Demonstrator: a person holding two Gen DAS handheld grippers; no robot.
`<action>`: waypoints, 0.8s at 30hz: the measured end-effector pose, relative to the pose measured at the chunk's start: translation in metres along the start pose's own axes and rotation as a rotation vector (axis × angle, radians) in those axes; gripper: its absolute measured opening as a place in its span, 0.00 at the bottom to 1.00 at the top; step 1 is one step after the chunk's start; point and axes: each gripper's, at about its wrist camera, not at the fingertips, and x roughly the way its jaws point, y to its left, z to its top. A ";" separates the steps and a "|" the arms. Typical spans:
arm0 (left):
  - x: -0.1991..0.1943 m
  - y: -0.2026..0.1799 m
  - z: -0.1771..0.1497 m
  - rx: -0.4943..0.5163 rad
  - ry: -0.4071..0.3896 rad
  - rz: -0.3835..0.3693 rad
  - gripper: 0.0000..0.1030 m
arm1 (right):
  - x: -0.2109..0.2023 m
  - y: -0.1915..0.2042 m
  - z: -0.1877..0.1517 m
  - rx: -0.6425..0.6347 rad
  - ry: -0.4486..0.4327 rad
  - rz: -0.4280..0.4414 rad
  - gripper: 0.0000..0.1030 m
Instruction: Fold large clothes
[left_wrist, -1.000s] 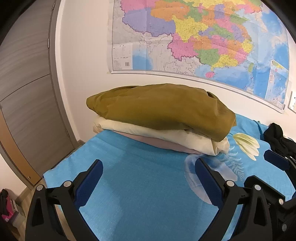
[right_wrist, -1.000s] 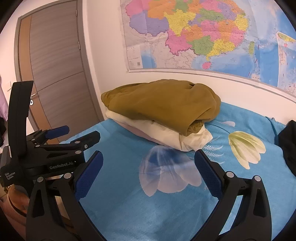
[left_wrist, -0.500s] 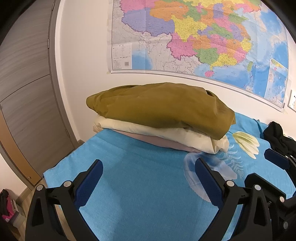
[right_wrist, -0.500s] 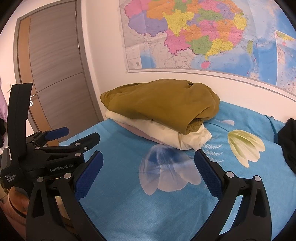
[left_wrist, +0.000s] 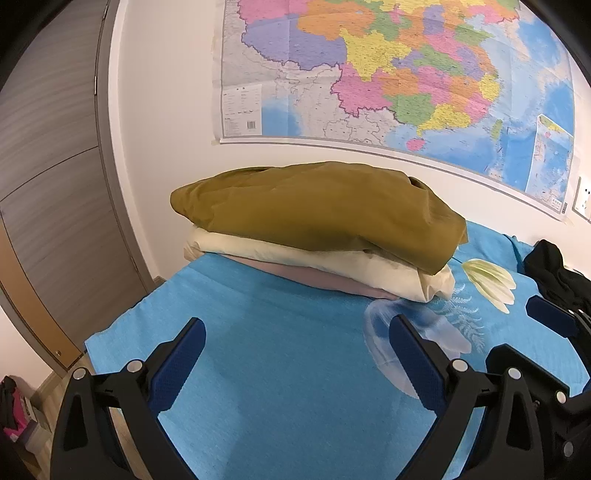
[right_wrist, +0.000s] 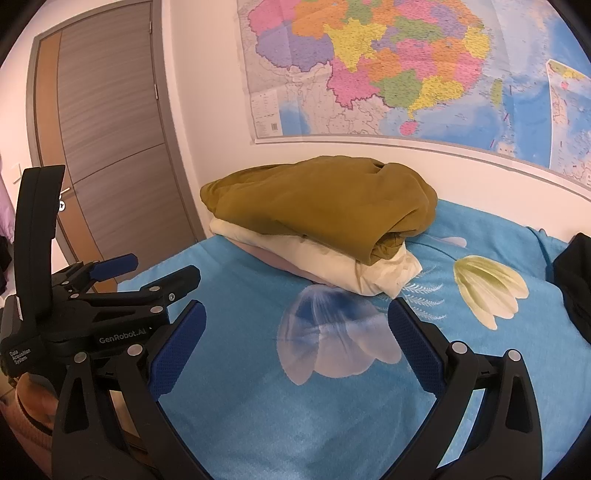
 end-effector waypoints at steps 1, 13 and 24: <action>0.000 0.000 0.000 0.000 0.000 0.001 0.93 | 0.000 0.000 0.000 0.000 0.001 0.001 0.94; -0.001 -0.002 -0.002 0.003 0.003 -0.004 0.93 | -0.001 -0.001 -0.002 0.010 0.000 0.000 0.94; 0.000 -0.005 -0.003 0.007 0.008 -0.011 0.93 | -0.001 -0.003 -0.002 0.014 0.002 0.000 0.95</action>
